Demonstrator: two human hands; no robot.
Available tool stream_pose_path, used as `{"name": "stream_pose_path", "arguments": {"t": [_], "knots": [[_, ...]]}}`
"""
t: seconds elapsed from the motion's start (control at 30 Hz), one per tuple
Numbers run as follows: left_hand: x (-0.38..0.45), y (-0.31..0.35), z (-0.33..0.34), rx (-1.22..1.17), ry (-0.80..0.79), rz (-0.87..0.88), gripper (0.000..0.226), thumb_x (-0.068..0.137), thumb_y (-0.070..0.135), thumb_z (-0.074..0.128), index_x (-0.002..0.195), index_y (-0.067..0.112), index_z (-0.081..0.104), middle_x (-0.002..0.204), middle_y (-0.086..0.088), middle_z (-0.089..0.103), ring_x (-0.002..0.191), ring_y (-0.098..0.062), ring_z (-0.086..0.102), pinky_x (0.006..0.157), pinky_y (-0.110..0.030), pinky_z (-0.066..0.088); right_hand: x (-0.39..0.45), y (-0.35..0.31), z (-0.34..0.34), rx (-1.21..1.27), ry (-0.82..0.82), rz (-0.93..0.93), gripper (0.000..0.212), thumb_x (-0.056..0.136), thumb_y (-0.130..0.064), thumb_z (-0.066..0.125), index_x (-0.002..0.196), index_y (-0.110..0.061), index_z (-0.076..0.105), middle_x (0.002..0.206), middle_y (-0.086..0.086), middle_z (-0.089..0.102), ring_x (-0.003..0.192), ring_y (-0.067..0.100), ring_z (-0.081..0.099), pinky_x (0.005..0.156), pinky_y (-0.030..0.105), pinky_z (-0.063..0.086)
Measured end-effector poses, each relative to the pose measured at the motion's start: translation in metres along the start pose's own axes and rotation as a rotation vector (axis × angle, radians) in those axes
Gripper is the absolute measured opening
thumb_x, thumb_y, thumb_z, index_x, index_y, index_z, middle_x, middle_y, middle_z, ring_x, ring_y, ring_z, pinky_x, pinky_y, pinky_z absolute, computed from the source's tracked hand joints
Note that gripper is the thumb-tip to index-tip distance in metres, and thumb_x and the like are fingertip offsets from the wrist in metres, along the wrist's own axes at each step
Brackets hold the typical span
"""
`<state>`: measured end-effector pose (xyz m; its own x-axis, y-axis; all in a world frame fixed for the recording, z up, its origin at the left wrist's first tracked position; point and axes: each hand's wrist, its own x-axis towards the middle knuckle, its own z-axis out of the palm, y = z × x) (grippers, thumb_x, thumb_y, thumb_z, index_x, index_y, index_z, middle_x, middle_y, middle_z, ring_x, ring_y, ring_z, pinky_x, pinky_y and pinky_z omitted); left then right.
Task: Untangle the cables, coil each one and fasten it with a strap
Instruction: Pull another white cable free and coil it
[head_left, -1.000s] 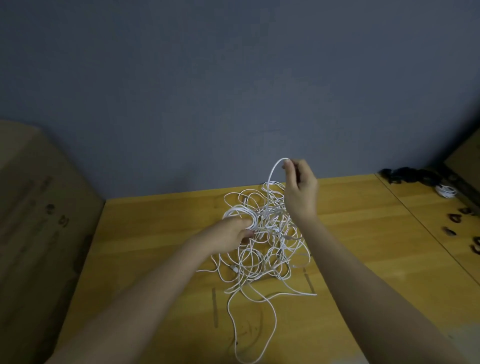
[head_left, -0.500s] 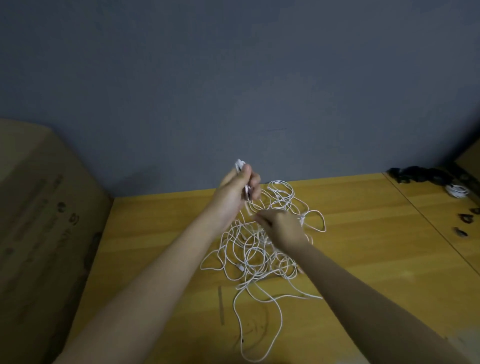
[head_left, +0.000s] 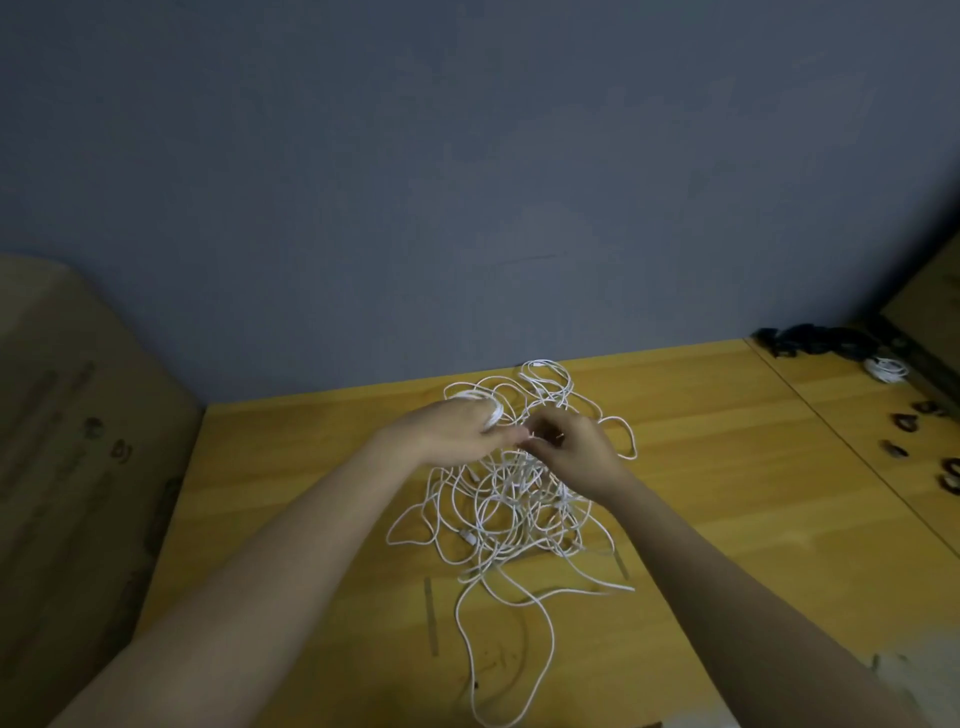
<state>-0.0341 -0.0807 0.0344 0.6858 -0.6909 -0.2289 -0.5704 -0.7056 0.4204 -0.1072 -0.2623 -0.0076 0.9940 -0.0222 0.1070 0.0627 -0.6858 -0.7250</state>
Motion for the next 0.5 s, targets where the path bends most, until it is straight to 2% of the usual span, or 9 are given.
{"name": "stream_pose_path", "arguments": {"t": [0.07,0.1,0.17,0.23,0.3,0.43,0.5], "knots": [[-0.001,0.004,-0.006,0.072,-0.117,-0.050,0.083,0.075,0.082,0.037,0.107,0.007,0.053,0.112,-0.008,0.058,0.093,-0.022,0.057,0.069,-0.033,0.041,0.000,0.006,-0.001,-0.043,-0.025,-0.035,0.008,0.084,-0.022,0.072,0.083,-0.015,0.069,0.075,-0.006,0.065,0.069,0.008,0.058,0.065,0.027,0.045],[-0.001,0.004,-0.008,0.113,-0.153,-0.055,0.079,0.074,0.081,0.043,0.105,0.009,0.054,0.105,-0.005,0.060,0.086,-0.019,0.056,0.067,-0.032,0.040,0.000,0.009,-0.002,-0.067,-0.036,-0.053,0.011,0.083,-0.023,0.073,0.081,-0.013,0.070,0.077,-0.006,0.066,0.073,0.009,0.058,0.068,0.028,0.045],[0.000,0.004,-0.008,0.102,-0.162,0.005,0.050,0.085,0.064,0.053,0.086,0.014,0.053,0.081,0.000,0.055,0.071,-0.016,0.050,0.062,-0.031,0.036,-0.002,0.016,-0.003,-0.166,-0.069,-0.070,0.014,0.082,-0.026,0.073,0.084,-0.012,0.072,0.085,-0.002,0.069,0.083,0.016,0.059,0.076,0.031,0.045],[-0.001,0.004,-0.011,-0.100,-0.125,0.082,0.035,0.093,0.046,0.054,0.076,0.016,0.056,0.071,0.003,0.054,0.065,-0.014,0.048,0.062,-0.029,0.035,-0.005,0.026,-0.005,-0.306,-0.133,-0.073,0.017,0.084,-0.028,0.071,0.095,-0.015,0.073,0.097,-0.001,0.071,0.095,0.019,0.058,0.083,0.034,0.045],[-0.003,0.007,-0.018,-0.329,-0.024,0.117,0.029,0.096,0.039,0.053,0.075,0.020,0.063,0.066,0.006,0.056,0.060,-0.011,0.049,0.060,-0.027,0.035,-0.009,0.032,-0.006,-0.285,-0.134,-0.024,0.020,0.087,-0.027,0.068,0.105,-0.018,0.071,0.105,-0.002,0.070,0.100,0.020,0.059,0.084,0.035,0.047],[-0.002,0.024,-0.038,-0.771,0.204,0.108,0.028,0.098,0.027,0.052,0.073,0.019,0.062,0.043,0.014,0.035,0.040,0.000,0.029,0.042,-0.014,0.026,-0.001,0.021,-0.014,-0.032,0.102,0.075,0.025,0.089,-0.032,0.066,0.110,-0.019,0.068,0.099,-0.007,0.067,0.090,0.010,0.060,0.077,0.021,0.046],[0.001,0.036,-0.051,-0.879,0.278,0.118,0.028,0.098,0.023,0.051,0.073,0.015,0.060,0.041,0.015,0.028,0.037,0.000,0.023,0.038,-0.012,0.022,0.011,0.007,-0.021,-0.051,0.255,0.004,0.024,0.086,-0.034,0.068,0.103,-0.017,0.072,0.097,-0.005,0.067,0.091,0.010,0.055,0.077,0.018,0.038]]}}
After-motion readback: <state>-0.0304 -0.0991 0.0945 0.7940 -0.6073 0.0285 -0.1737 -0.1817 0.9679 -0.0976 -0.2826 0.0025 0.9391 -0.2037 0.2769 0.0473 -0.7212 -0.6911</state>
